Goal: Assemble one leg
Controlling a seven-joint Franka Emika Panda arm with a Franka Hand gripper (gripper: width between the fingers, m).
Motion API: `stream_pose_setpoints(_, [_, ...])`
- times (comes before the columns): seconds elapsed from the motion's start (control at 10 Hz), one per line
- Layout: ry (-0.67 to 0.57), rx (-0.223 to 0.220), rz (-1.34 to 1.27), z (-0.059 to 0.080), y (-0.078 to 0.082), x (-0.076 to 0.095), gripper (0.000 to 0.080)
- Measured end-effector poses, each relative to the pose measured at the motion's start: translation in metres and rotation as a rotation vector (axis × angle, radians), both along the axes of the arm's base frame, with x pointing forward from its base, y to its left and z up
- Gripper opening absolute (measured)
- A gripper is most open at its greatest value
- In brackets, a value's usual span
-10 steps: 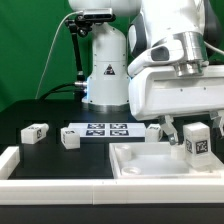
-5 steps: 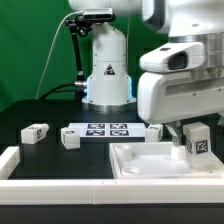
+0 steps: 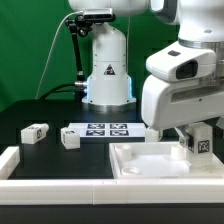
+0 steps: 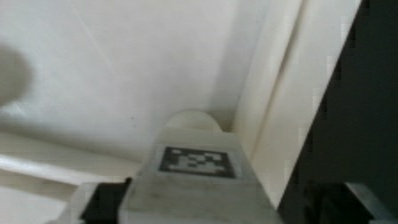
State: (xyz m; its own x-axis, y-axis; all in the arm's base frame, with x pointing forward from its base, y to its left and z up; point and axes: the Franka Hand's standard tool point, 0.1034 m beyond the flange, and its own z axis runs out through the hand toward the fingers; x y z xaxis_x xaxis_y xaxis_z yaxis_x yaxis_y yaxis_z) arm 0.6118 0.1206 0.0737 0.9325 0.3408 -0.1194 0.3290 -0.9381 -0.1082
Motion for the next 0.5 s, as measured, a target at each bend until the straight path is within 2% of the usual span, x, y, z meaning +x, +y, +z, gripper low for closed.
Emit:
stream_pose_setpoints(0.1, [0.000, -0.001, -0.001, -0.0001, -0.0009, 0.0002, 0.0292])
stream_pose_setpoints(0.4, [0.003, -0.005, -0.034, -0.0002, 0.0001, -0.0002, 0.0292])
stream_pose_setpoints(0.5, [0.004, -0.026, -0.157, -0.0002, 0.0023, -0.0010, 0.0292])
